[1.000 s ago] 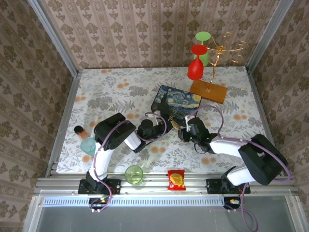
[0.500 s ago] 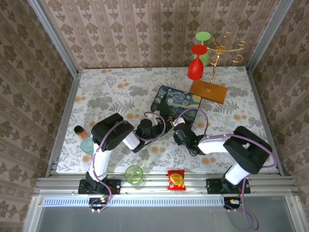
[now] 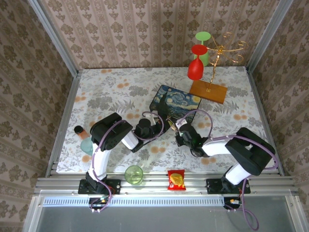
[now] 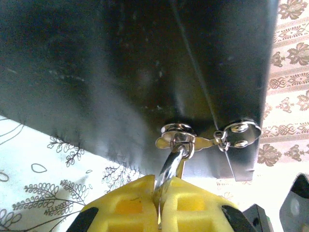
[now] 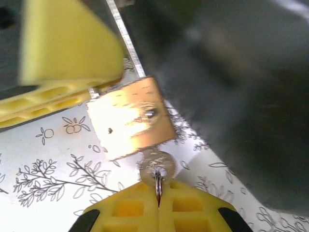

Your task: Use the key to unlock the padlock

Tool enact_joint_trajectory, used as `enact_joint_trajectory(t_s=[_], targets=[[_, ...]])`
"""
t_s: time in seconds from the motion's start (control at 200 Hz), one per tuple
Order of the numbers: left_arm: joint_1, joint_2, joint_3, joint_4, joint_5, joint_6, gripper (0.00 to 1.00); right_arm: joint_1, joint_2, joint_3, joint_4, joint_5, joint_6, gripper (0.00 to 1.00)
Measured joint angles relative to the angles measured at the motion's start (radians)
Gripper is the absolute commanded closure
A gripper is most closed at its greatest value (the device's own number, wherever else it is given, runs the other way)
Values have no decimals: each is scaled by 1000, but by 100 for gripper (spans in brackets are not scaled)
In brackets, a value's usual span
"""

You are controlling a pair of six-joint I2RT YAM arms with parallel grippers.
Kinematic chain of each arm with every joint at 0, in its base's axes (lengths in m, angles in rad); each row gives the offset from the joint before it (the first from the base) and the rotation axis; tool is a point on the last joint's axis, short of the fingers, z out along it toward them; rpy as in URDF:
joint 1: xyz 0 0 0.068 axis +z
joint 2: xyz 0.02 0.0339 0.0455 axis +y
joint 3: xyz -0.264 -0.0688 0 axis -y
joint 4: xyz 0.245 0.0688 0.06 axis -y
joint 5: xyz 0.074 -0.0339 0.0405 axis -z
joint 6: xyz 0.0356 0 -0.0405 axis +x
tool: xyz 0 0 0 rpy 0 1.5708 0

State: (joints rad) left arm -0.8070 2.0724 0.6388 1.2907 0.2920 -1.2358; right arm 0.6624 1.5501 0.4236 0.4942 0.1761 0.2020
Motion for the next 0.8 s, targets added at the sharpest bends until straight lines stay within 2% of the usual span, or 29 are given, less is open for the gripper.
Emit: enact_joint_trajectory(t_s=[0.125, 0.405, 0.445, 0.495, 0.66, 0.8], targets=[[-3, -19, -6, -29, 1, 3, 88, -121, -11, -42, 83, -220, 71, 94], [-3, -92, -23, -115, -10, 55, 83, -216, 24, -55, 197, -516, 200, 94], [-3, -91, -23, -115, -16, 58, 82, -224, 35, -55, 220, -541, 211, 94], [1, -91, -23, -109, -22, 59, 75, -233, 51, -55, 251, -573, 227, 95], [3, -50, -21, -39, -46, 55, 68, -247, 83, -55, 317, -615, 255, 94], [-6, -29, 0, -19, -70, 52, 67, -247, 85, -55, 319, -618, 257, 94]])
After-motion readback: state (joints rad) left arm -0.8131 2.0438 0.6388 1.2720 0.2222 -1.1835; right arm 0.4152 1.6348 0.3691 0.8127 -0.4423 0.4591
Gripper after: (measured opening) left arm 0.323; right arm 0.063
